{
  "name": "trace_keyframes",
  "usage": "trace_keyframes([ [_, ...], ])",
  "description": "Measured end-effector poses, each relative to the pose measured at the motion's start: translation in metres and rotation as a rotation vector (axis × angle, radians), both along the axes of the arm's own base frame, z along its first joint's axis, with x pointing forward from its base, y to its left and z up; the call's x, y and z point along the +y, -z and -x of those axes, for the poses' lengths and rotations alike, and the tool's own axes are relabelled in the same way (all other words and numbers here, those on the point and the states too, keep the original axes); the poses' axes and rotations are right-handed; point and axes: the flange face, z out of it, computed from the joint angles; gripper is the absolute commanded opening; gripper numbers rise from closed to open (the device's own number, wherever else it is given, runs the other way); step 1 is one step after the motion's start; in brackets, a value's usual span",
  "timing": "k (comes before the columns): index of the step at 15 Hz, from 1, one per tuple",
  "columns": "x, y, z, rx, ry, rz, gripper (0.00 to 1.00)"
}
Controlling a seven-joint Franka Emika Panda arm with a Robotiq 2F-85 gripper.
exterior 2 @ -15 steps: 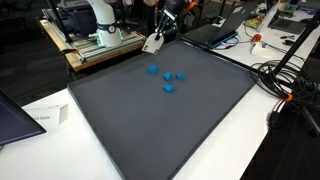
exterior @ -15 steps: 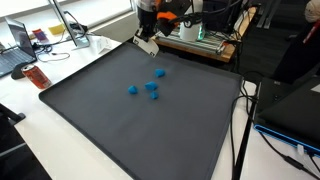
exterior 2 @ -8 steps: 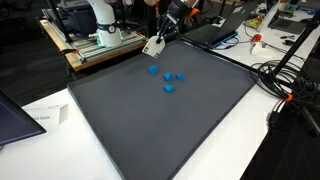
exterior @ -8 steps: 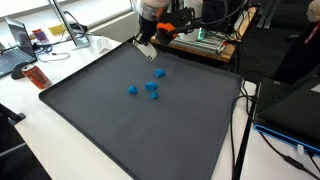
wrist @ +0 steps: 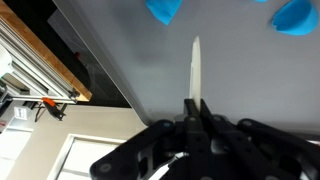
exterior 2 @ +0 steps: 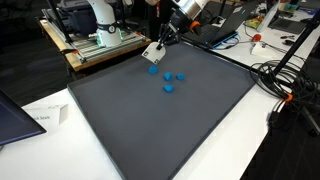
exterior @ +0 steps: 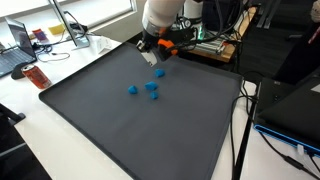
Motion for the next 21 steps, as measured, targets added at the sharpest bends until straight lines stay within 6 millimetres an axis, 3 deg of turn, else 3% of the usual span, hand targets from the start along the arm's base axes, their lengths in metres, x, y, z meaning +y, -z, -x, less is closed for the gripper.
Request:
trace_keyframes([
  [13,0.026,0.037,-0.001,-0.024,0.151,0.181,0.01],
  [17,0.027,0.032,-0.005,-0.029,0.149,0.174,0.01],
  [21,0.022,0.014,-0.01,-0.007,0.133,0.143,0.01],
])
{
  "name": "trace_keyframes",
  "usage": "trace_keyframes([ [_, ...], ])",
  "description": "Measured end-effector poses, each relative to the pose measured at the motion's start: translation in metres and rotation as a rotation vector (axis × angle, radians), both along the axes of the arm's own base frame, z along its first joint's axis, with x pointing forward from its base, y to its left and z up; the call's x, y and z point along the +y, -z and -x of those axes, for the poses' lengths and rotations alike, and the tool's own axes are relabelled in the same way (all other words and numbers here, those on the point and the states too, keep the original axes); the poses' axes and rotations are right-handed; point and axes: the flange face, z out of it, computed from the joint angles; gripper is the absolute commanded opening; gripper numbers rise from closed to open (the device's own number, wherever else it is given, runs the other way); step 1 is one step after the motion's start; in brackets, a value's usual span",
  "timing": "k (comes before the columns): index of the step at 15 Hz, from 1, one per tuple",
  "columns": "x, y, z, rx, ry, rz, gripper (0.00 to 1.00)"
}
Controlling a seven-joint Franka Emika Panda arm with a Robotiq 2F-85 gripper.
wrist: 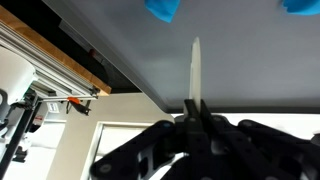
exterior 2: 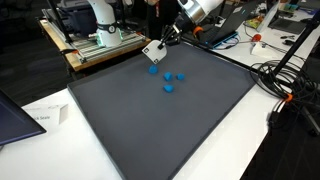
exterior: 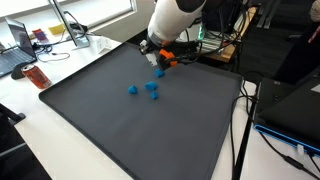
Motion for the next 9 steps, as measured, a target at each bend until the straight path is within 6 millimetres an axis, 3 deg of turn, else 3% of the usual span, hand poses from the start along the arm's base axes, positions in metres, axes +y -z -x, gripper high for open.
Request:
trace_keyframes([
  [9,-0.043,-0.042,-0.017,0.13,-0.046,-0.237,0.01],
])
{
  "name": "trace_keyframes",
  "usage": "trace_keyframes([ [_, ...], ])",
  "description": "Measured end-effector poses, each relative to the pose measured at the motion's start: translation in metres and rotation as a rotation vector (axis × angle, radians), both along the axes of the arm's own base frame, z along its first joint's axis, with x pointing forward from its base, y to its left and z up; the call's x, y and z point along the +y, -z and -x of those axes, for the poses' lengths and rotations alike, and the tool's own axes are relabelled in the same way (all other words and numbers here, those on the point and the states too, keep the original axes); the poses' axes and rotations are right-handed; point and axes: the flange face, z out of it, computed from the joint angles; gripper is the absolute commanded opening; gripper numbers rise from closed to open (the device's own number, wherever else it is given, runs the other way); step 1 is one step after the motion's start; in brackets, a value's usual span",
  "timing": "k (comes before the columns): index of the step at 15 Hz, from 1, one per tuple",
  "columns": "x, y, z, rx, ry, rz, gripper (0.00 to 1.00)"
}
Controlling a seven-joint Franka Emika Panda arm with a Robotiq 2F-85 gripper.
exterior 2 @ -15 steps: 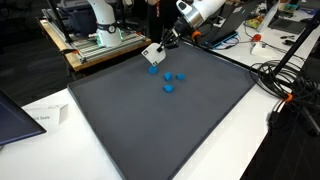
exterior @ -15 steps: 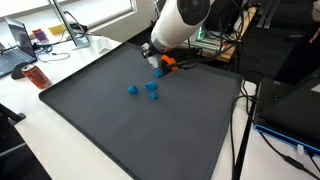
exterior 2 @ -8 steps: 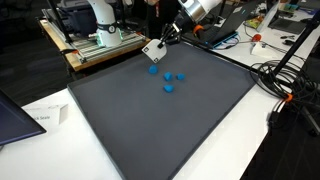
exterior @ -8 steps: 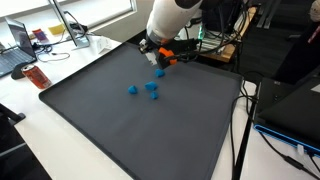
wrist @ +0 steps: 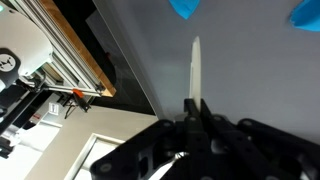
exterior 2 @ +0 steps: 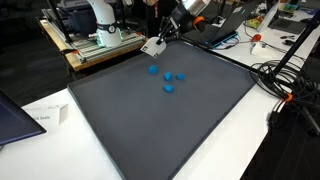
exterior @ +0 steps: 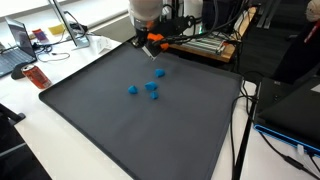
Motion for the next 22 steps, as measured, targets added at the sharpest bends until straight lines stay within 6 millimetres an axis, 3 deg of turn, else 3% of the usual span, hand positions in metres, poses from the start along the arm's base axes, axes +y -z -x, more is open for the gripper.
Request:
trace_keyframes([
  [5,-0.028,-0.004,-0.008,0.047,-0.059,-0.096,0.01],
  [15,-0.066,-0.004,-0.023,0.015,-0.14,-0.355,0.01],
  [22,-0.094,0.011,-0.021,-0.005,-0.182,-0.51,0.01],
])
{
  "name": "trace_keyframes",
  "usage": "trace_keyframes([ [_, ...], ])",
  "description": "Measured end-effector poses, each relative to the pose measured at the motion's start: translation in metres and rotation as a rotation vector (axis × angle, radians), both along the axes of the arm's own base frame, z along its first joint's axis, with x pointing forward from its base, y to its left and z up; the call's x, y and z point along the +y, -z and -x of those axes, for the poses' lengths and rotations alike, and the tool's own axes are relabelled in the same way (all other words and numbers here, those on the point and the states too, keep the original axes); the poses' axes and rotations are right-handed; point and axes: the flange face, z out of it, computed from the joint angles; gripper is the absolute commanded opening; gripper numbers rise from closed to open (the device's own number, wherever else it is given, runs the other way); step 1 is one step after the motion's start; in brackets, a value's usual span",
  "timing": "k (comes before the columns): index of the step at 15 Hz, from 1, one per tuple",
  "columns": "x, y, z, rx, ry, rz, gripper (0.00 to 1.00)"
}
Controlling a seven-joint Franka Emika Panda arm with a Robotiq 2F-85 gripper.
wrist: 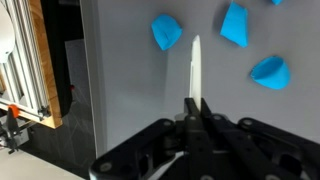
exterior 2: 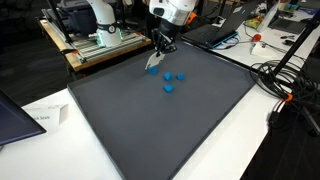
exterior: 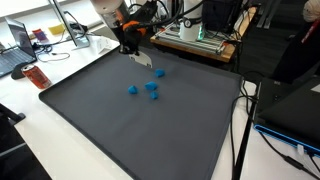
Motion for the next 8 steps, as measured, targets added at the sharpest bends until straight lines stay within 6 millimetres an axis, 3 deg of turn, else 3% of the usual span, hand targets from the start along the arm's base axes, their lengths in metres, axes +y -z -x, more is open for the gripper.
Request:
trace_keyframes([
  [8,-0.003,0.016,0.008,-0.105,-0.127,-0.09,0.01],
])
